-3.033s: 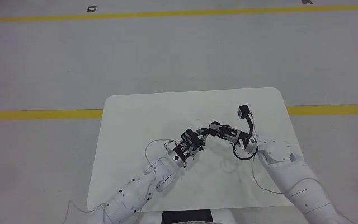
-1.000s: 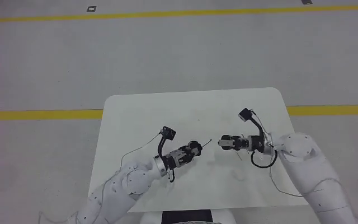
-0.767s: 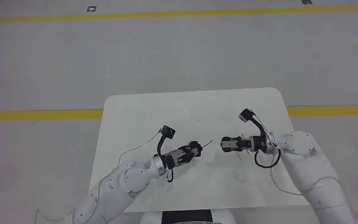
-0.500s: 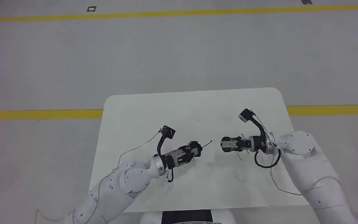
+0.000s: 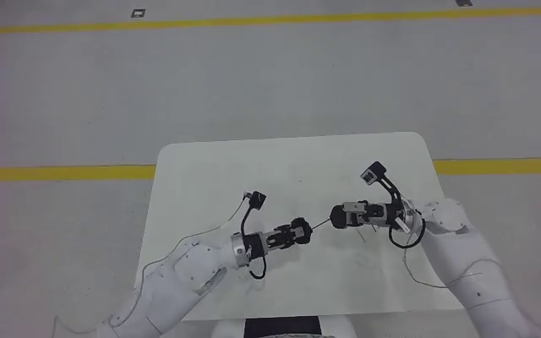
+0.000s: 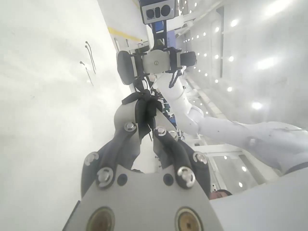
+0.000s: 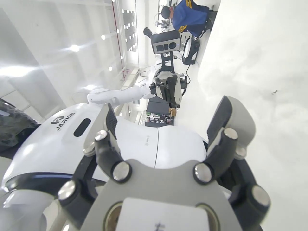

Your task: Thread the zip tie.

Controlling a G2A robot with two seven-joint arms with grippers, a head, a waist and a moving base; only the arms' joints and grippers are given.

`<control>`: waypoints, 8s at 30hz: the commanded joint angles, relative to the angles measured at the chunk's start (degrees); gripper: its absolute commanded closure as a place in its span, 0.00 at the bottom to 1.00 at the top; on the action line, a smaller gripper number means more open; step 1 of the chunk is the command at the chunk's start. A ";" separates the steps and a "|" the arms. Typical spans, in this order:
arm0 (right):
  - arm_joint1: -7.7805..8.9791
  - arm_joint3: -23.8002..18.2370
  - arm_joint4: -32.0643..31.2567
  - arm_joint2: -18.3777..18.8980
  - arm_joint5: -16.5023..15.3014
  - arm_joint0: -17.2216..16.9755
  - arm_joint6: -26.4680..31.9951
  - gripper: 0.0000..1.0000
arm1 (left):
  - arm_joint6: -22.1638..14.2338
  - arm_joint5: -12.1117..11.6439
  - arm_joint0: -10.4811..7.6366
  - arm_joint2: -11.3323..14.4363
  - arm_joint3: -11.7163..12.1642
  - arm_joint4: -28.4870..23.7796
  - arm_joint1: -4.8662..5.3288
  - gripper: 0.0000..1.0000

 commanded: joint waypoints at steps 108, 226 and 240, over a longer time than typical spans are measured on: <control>1.98 8.07 15.26 -23.42 0.00 9.65 0.01 0.82 | -20.25 1.47 1.99 -5.07 9.65 -28.12 -0.81 1.00; -2.25 5.41 2.91 -15.18 2.90 4.47 -3.07 1.00 | -14.07 3.72 -0.07 -1.57 8.82 -24.58 -1.74 0.76; -2.63 5.97 2.11 -15.41 3.25 4.76 -3.09 1.00 | -13.91 3.65 0.08 -1.11 9.25 -24.38 -1.81 0.93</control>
